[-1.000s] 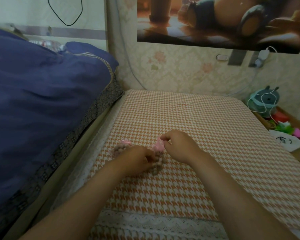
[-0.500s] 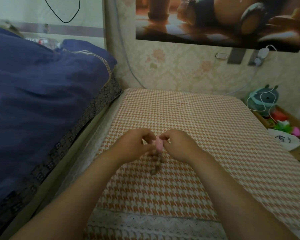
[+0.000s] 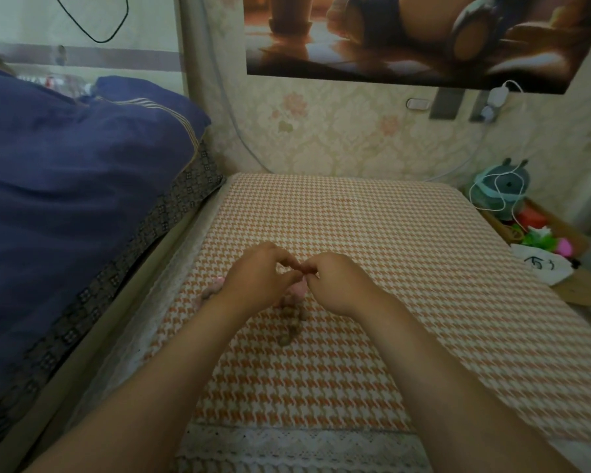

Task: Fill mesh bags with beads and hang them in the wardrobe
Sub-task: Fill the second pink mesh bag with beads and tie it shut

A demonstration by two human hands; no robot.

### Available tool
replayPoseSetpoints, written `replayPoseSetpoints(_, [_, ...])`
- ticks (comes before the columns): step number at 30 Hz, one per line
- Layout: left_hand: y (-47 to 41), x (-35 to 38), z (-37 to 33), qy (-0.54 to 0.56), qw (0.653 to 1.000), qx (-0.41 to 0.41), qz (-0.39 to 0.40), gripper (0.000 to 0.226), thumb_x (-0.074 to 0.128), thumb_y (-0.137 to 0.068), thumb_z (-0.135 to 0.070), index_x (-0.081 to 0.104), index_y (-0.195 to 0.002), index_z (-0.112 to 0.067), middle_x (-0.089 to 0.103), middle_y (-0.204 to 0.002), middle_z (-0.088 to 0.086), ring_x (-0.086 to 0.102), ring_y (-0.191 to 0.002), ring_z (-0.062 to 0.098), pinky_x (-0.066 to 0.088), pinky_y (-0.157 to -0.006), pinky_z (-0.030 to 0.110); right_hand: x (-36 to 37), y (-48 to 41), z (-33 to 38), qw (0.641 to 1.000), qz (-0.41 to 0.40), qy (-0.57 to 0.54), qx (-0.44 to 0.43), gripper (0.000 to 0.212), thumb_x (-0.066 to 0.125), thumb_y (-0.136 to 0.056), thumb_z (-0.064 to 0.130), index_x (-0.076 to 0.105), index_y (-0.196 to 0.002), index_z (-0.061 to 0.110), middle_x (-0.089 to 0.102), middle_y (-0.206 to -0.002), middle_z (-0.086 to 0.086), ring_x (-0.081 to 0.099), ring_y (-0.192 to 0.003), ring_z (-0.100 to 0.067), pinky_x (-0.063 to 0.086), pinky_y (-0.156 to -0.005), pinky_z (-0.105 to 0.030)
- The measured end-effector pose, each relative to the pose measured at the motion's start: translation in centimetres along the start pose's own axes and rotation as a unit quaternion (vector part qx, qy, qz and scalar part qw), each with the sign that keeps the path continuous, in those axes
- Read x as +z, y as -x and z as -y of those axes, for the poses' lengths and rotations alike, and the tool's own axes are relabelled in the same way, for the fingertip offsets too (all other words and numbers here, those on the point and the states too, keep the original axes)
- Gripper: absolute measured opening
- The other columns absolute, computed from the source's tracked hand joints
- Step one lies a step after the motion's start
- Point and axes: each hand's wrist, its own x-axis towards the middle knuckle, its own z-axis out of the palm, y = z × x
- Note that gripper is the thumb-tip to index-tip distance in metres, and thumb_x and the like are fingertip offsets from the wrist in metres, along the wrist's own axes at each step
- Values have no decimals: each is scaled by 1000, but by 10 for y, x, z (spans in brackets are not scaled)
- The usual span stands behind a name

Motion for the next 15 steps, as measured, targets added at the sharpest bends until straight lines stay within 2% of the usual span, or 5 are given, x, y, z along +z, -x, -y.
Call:
replayPoseSetpoints(3, [1, -7, -4, -29, 998, -47, 40, 22, 60, -87, -51, 76, -91, -36, 72, -85, -13, 63, -76, 6, 54, -68, 32, 0, -1, 0, 1000, -6, -4, -7, 28, 56, -93, 35, 73, -114, 27, 73, -109, 2, 66, -99, -20, 55, -86, -40])
replayPoseSetpoints(5, [1, -11, -10, -71, 995, -51, 44, 36, 54, -88, -58, 76, -79, -31, 70, -70, -8, 64, -68, 11, 53, -62, 32, 1, -2, 0, 1000, -9, -4, -9, 26, 54, -94, 32, 73, -110, 28, 73, -106, 4, 66, -96, -18, 55, -83, -39])
replayPoseSetpoints(7, [1, -13, -14, -85, 994, -61, 39, 41, 52, -88, -61, 76, -78, -28, 70, -69, -6, 65, -67, 11, 56, -63, 33, 2, -2, -1, 1000, -24, -17, -10, 22, 55, -93, 30, 71, -109, 27, 70, -106, 7, 64, -95, -15, 55, -83, -39])
replayPoseSetpoints(11, [2, -17, -12, -63, 994, -87, 24, 27, 62, -86, -45, 78, -82, -24, 74, -76, -5, 67, -72, 12, 59, -70, 38, 1, -2, -7, 996, -77, -44, 8, 20, 55, -90, 14, 57, -102, 31, 64, -105, 11, 61, -96, -13, 53, -85, -37])
replayPoseSetpoints(15, [6, -20, -3, -30, 994, -104, 22, 19, 65, -86, -37, 78, -85, -24, 74, -81, -5, 67, -77, 12, 59, -74, 38, 9, -2, -16, 998, 13, 41, 46, 20, 60, -86, 15, 59, -87, 35, 64, -99, 11, 62, -94, -15, 54, -84, -36])
